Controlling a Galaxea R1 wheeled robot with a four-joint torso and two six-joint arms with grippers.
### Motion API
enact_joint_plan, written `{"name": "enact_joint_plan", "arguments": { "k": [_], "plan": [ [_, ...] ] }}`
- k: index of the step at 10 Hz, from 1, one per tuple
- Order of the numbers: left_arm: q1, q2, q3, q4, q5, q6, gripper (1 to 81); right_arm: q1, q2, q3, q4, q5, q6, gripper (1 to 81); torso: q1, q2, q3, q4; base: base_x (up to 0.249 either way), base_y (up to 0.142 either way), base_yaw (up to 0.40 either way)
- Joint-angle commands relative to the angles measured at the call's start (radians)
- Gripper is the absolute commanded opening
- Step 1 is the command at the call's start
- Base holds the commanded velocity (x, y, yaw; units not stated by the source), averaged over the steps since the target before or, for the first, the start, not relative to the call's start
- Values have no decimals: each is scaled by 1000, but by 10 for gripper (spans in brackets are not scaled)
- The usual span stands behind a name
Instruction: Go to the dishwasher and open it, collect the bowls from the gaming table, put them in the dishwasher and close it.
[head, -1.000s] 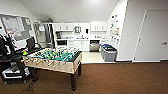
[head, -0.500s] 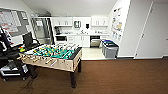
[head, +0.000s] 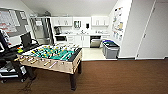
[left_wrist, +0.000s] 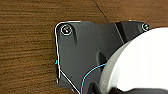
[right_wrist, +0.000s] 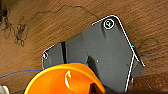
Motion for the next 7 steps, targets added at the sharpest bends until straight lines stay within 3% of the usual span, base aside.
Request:
{"name": "enact_joint_plan", "arguments": {
  "k": [1,7],
  "plan": [
    [-35,-16,0,7,31,4,10,36,-23,5,-18,-34,-2,10,0,0,0,0,135,0,0],
    [-35,-13,0,9,29,4,10,38,-15,5,-16,-34,-4,10,0,0,0,0,135,0,0]
  ]
}}
